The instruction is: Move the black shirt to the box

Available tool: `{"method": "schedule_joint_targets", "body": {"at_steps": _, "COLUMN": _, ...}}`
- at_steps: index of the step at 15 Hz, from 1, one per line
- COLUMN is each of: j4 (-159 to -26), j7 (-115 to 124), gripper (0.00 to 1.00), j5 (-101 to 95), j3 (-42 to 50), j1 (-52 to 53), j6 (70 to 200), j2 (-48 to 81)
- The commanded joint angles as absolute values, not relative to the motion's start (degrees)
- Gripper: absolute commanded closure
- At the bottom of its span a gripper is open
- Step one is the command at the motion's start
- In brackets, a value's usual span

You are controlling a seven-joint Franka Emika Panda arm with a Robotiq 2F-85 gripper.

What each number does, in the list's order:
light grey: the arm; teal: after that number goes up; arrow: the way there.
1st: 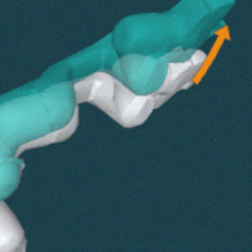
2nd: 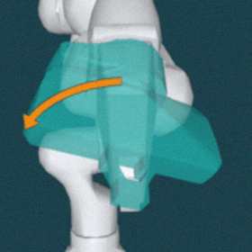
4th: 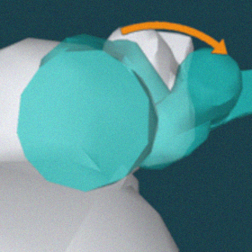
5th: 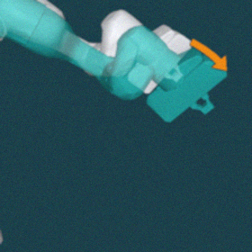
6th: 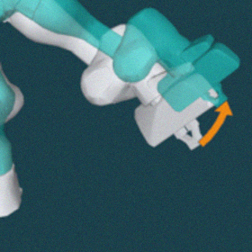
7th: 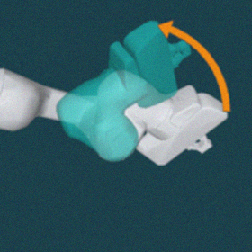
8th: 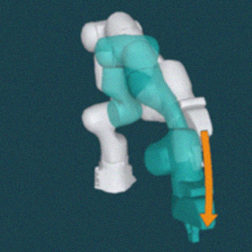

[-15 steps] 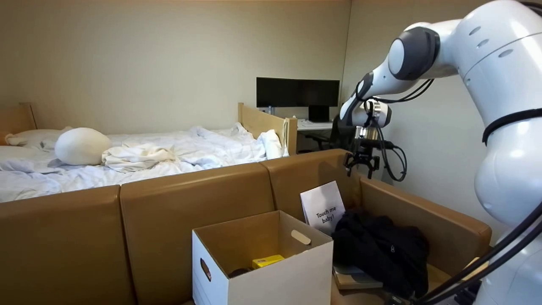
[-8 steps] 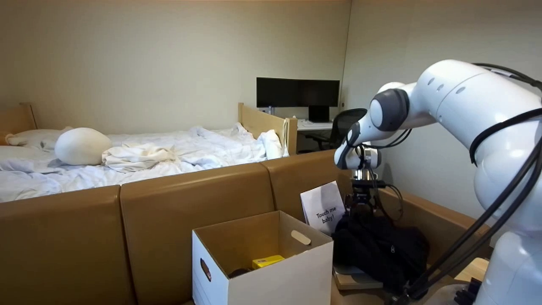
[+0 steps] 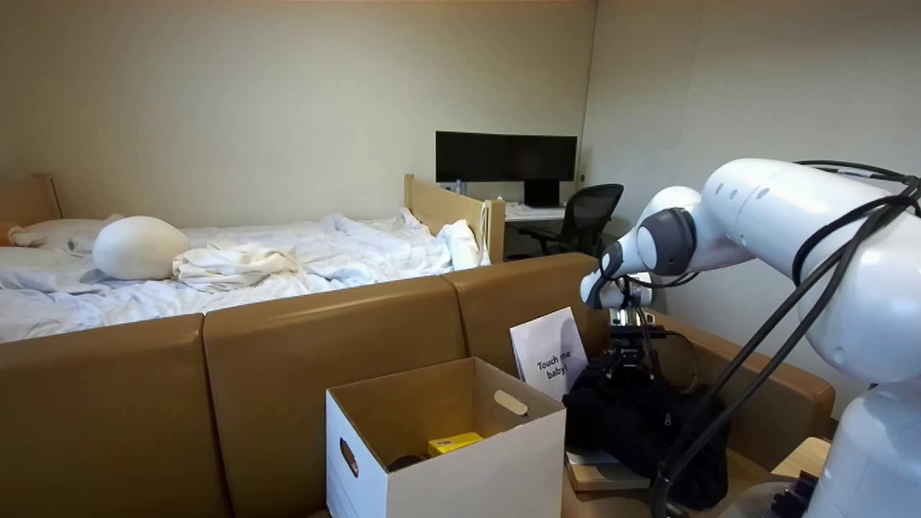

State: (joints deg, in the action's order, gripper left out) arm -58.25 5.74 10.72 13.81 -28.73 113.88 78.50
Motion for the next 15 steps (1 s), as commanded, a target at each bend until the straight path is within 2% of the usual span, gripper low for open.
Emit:
{"method": "schedule_joint_targets", "body": {"at_steps": 1, "j4": -51.7, "j7": 7.4, "gripper": 0.27, "j5": 10.4, "j3": 11.6, "j1": -29.7, "j6": 110.7, "j2": 82.0}}
{"method": "schedule_joint_targets", "body": {"at_steps": 3, "j4": -50.2, "j7": 7.8, "gripper": 0.37, "j5": 10.7, "j3": 10.6, "j1": -29.4, "j6": 109.8, "j2": 83.0}}
{"method": "schedule_joint_targets", "body": {"at_steps": 12, "j4": -51.7, "j7": 11.7, "gripper": 0.96, "j5": 12.8, "j3": 7.1, "j1": -25.9, "j6": 107.2, "j2": 84.7}}
{"method": "schedule_joint_targets", "body": {"at_steps": 15, "j4": -52.2, "j7": 11.8, "gripper": 0.98, "j5": 12.0, "j3": 7.3, "j1": -26.1, "j6": 100.4, "j2": 82.2}}
